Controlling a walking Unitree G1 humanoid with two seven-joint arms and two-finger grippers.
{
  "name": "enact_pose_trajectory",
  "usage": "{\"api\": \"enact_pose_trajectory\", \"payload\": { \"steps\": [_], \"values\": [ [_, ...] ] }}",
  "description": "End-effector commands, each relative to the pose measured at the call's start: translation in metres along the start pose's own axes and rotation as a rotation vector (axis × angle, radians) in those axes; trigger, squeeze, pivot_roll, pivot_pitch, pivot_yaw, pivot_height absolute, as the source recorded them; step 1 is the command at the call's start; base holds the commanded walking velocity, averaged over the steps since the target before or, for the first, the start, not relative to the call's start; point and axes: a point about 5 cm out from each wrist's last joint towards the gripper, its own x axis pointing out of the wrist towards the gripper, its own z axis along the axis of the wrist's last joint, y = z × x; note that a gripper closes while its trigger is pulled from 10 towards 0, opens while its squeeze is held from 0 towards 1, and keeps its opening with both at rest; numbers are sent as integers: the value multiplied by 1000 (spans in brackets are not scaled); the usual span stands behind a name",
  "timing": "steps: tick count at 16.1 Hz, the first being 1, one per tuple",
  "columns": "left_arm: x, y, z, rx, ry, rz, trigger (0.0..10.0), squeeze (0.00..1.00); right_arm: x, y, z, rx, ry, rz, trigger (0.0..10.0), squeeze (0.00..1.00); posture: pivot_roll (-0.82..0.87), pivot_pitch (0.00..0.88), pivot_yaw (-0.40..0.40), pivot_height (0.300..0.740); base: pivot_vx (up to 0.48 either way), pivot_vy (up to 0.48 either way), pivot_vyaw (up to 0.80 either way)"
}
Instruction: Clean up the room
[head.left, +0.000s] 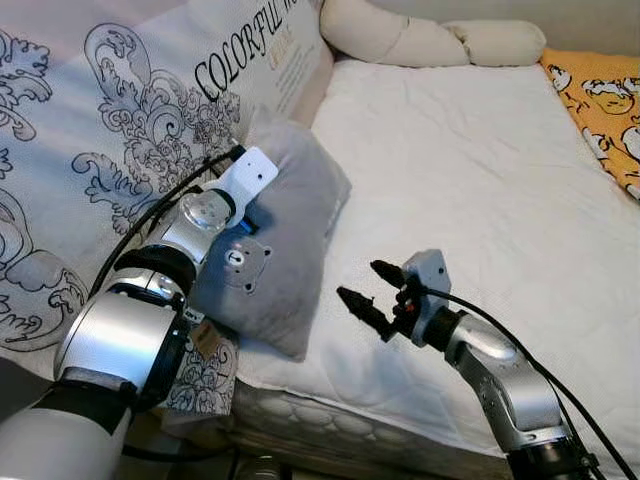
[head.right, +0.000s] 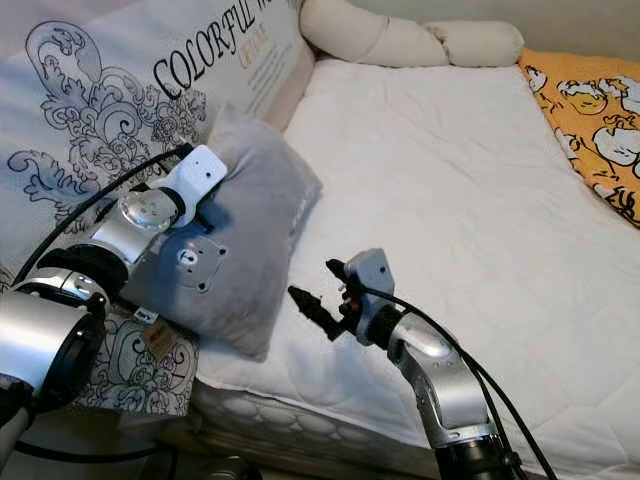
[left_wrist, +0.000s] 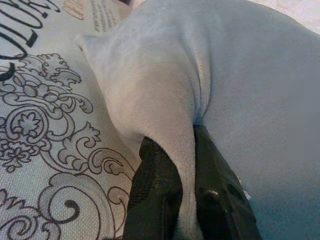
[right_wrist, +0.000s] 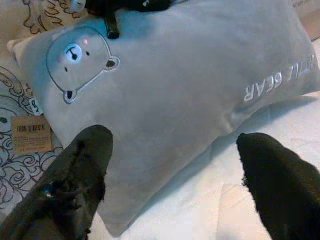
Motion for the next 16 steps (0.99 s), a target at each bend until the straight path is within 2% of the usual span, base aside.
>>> {"api": "enact_pose_trajectory", "payload": {
  "steps": [1,2,6,9,10,11,12,13,14,16],
  "values": [
    [0,12,15,33,-41,11,10000,420,0,3,5,1,-16,23,10000,1000,-29,0,94,740,0,0,0],
    [0,11,15,-5,-43,11,10000,1000,1,3,6,2,-17,12,10000,1000,-29,0,93,740,0,0,0],
    [-1,18,17,11,-56,52,10000,1000,6,6,6,4,-14,16,10000,1000,-18,0,81,740,0,0,0],
    [-4,29,26,-47,-137,80,10000,1000,9,6,4,9,-13,-14,10000,1000,0,0,62,740,0,0,0],
    [-6,32,34,-222,-223,69,10000,1000,10,3,6,7,-29,-79,10000,1000,9,0,57,740,0,0,0],
    [-6,32,34,-222,-223,69,10000,1000,10,3,6,7,-29,-79,10000,1000,9,0,57,740,0,0,0],
    [-7,27,38,-423,-333,37,10000,1000,8,-9,6,7,-40,-278,10000,1000,21,0,53,740,0,0,0],
    [-7,21,37,-459,-362,21,10000,1000,6,-12,6,24,-44,-346,10000,1000,24,0,52,740,0,0,0],
    [-9,0,30,-556,-426,-9,10000,1000,0,-16,8,49,-67,-480,10000,1000,27,0,46,740,0,0,0],
    [-24,-26,19,-670,-466,-10,10000,1000,-4,-13,14,69,-107,-571,10000,1000,32,0,22,740,0,-176,0]
  ]
}}
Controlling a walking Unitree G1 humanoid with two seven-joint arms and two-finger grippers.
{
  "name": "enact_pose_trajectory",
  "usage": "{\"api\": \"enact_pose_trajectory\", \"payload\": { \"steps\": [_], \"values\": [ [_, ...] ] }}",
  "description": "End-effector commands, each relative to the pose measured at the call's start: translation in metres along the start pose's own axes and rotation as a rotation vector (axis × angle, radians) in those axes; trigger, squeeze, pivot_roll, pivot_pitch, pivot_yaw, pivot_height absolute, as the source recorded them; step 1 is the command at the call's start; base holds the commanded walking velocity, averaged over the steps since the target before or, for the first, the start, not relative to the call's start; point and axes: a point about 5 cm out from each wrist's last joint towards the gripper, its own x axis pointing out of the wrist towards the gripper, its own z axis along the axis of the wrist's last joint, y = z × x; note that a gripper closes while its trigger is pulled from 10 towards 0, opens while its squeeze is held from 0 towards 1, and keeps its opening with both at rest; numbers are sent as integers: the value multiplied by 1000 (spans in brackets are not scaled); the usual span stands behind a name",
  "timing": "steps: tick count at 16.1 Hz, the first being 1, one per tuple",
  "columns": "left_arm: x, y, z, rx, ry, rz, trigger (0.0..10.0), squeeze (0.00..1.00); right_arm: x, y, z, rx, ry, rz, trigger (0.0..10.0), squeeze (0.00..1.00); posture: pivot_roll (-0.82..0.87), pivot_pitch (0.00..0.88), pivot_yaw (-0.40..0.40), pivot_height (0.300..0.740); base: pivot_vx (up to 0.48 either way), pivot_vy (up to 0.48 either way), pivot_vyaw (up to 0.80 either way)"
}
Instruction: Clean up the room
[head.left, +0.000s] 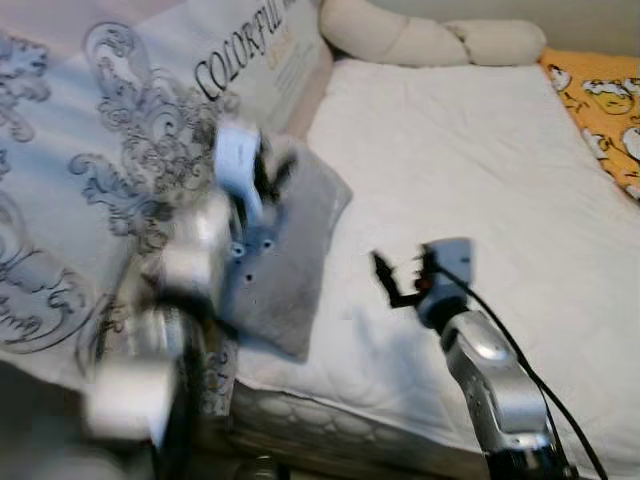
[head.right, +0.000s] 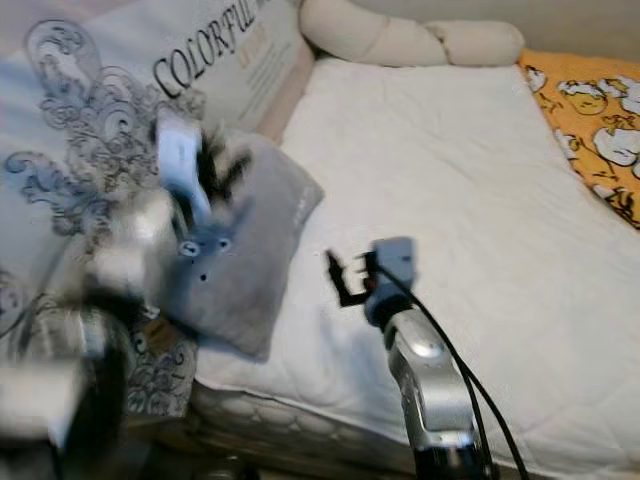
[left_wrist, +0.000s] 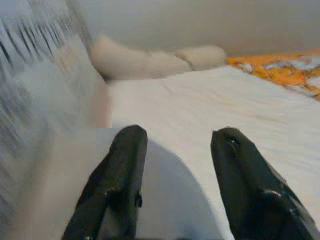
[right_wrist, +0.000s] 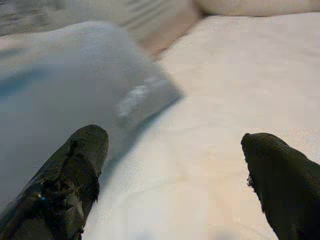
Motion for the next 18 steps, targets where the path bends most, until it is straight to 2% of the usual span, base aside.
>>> {"api": "enact_pose_trajectory", "payload": {
  "steps": [1,4,5,6,7,8,12,14,15,18],
  "values": [
    [-11,-4,11,20,-44,4,10000,1000,-4,-1,8,-31,-31,-41,10000,1000,36,0,14,740,0,-450,0],
    [-35,-10,0,30,-21,44,10000,1000,-9,-8,7,-37,-20,-102,10000,1000,43,0,14,740,0,-480,0],
    [-47,-12,-6,44,0,58,10000,1000,-11,-12,6,-42,-17,-116,10000,1000,47,0,11,740,0,-480,0],
    [-65,-13,-19,51,49,91,10000,1000,-14,-17,2,-48,-2,-146,10000,1000,64,0,-5,740,0,-480,0],
    [-69,-13,-21,46,59,100,10000,1000,-15,-18,1,-46,3,-155,10000,1000,64,0,-5,740,0,-480,0],
    [-83,-10,-22,18,90,161,10000,1000,-17,-20,-3,-31,18,-196,10000,1000,69,0,-9,740,0,-480,0],
    [-99,-3,-23,17,145,245,10000,1000,-16,-16,-4,-22,23,-207,10000,1000,74,0,5,740,0,-480,0],
    [-107,-1,-27,32,181,271,10000,1000,-20,-21,-10,-21,44,-234,10000,1000,89,0,-10,740,0,-480,0],
    [-107,1,-28,54,191,287,10000,1000,-20,-23,-13,-24,52,-247,10000,1000,89,0,-11,740,0,-480,0],
    [-105,-2,-29,49,211,292,10000,1000,-16,-32,-11,-33,40,-307,10000,1000,74,0,8,740,0,-480,0]
  ]
}}
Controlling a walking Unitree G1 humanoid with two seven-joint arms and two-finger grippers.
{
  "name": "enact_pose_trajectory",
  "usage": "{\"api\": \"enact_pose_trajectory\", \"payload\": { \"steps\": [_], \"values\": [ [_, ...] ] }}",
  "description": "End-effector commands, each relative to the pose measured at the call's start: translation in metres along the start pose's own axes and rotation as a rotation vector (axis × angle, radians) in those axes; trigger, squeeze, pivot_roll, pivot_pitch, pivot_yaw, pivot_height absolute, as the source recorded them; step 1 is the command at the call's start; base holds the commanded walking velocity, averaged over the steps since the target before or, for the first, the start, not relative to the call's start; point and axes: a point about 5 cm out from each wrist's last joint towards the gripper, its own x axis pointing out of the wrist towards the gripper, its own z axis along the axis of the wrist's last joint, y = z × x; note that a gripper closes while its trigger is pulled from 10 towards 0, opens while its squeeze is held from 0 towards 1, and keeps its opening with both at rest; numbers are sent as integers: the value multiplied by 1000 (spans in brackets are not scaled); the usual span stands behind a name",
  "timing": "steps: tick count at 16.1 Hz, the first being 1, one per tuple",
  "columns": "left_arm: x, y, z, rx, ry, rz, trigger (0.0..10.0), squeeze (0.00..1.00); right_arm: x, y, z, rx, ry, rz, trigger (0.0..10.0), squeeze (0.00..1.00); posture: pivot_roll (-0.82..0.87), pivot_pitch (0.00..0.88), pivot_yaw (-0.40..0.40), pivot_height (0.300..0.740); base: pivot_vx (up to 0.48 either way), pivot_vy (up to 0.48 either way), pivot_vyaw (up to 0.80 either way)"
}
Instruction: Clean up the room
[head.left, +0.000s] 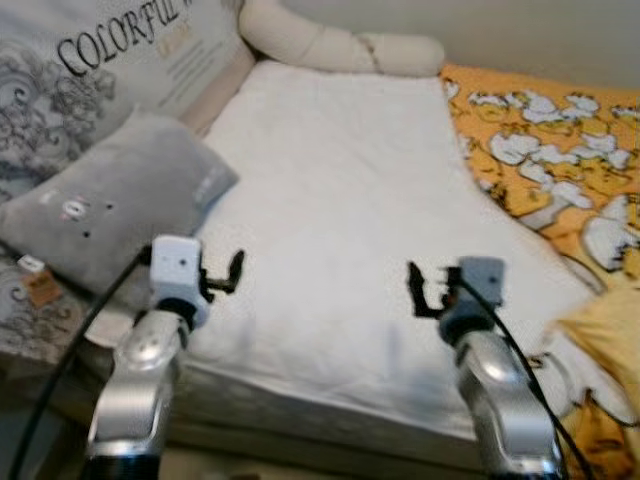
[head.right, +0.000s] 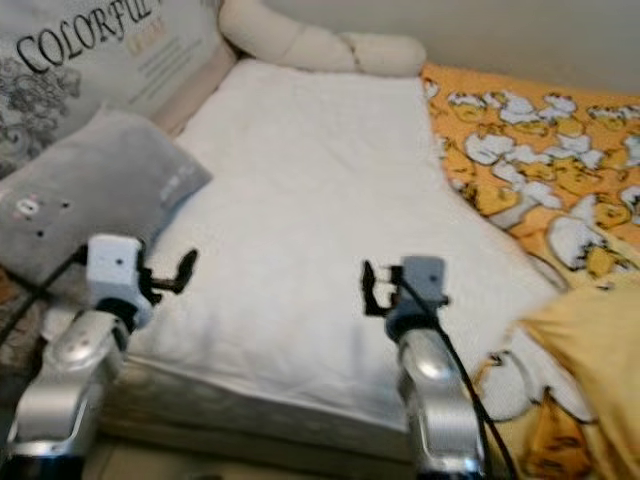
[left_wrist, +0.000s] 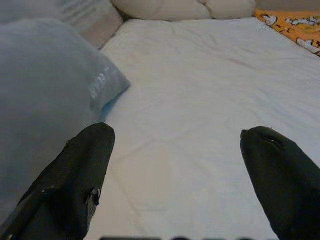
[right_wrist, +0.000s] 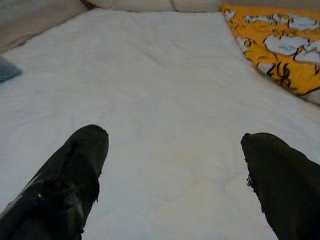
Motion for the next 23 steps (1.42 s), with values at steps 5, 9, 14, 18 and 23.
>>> {"api": "enact_pose_trajectory", "payload": {
  "steps": [5,9,14,18,23],
  "values": [
    [0,-2,-7,28,38,1,10000,1000,3,-20,-1,-15,-2,-87,10000,1000,54,0,7,740,0,-480,0],
    [4,-7,-6,56,46,-27,10000,1000,7,-22,-6,-30,18,-99,10000,1000,61,0,2,740,0,-480,0],
    [4,-9,-7,67,46,-39,10000,1000,6,-14,-8,-19,19,-80,10000,1000,56,0,4,740,0,-474,0],
    [1,-10,-10,65,48,-33,10000,1000,6,-18,-9,-19,21,-85,10000,1000,55,0,-3,740,0,-458,0],
    [0,-9,-11,67,51,-29,10000,1000,8,-13,-8,-31,18,-54,10000,1000,61,0,-9,740,0,-454,480]
  ]
}}
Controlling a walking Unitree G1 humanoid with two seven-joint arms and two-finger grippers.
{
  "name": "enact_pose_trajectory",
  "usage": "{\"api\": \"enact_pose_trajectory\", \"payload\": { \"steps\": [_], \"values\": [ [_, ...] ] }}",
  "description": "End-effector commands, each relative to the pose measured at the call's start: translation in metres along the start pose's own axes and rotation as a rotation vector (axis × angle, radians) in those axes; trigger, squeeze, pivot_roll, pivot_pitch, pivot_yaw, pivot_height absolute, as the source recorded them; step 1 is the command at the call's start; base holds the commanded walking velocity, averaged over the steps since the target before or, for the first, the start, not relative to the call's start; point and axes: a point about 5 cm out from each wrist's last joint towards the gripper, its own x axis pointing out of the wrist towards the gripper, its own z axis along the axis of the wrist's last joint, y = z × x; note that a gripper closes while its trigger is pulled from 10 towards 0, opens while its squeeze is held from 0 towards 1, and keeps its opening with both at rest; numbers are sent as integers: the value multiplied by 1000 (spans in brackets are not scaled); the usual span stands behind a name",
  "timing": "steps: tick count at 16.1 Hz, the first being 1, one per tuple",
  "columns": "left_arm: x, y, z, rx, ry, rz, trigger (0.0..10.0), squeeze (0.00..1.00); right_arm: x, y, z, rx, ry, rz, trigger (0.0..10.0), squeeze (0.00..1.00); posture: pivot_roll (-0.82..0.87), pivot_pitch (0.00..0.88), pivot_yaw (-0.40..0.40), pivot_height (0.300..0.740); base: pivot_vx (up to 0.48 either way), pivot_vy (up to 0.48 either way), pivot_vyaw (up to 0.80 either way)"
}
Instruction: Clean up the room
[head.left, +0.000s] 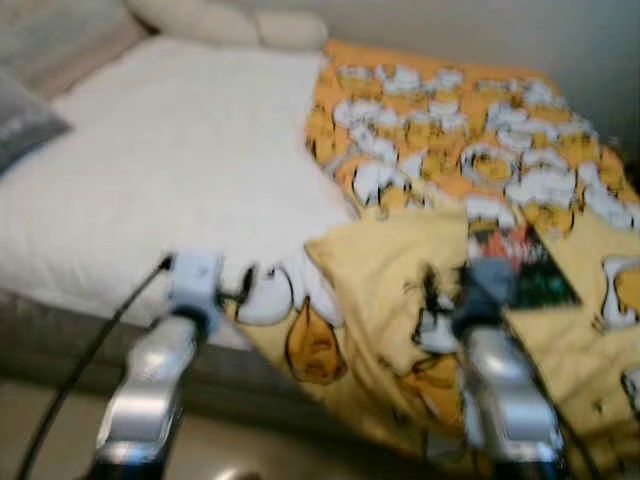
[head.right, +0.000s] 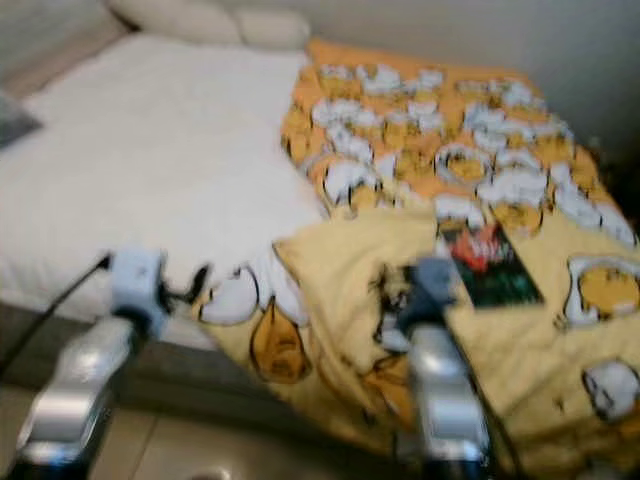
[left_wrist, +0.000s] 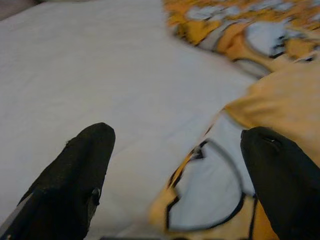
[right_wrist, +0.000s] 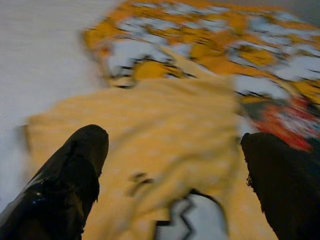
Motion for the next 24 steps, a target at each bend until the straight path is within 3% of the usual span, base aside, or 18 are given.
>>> {"api": "enact_pose_trajectory", "payload": {
  "steps": [1,3,11,16,21,24],
  "values": [
    [1,-3,4,4,-12,-6,10000,1000,1,-6,3,-8,-10,-14,10000,1000,62,0,-10,740,0,-458,800],
    [1,-3,4,7,-13,-5,10000,1000,0,-7,1,-7,-6,-18,10000,1000,62,0,-9,740,0,-454,734],
    [1,2,6,33,-18,3,10000,1000,-2,-7,-4,-4,13,-9,10000,1000,59,0,-4,740,0,-451,0],
    [2,2,6,44,-16,-1,10000,1000,-2,-6,-6,-3,19,-3,10000,1000,60,0,-3,740,0,-448,800],
    [2,1,6,54,-13,-6,10000,1000,-2,-6,-9,-5,35,7,10000,1000,60,0,-3,740,0,-451,0],
    [2,2,5,58,-11,-7,10000,1000,-4,7,-8,-2,28,117,10000,1000,60,0,-1,740,0,-451,533]
  ]
}}
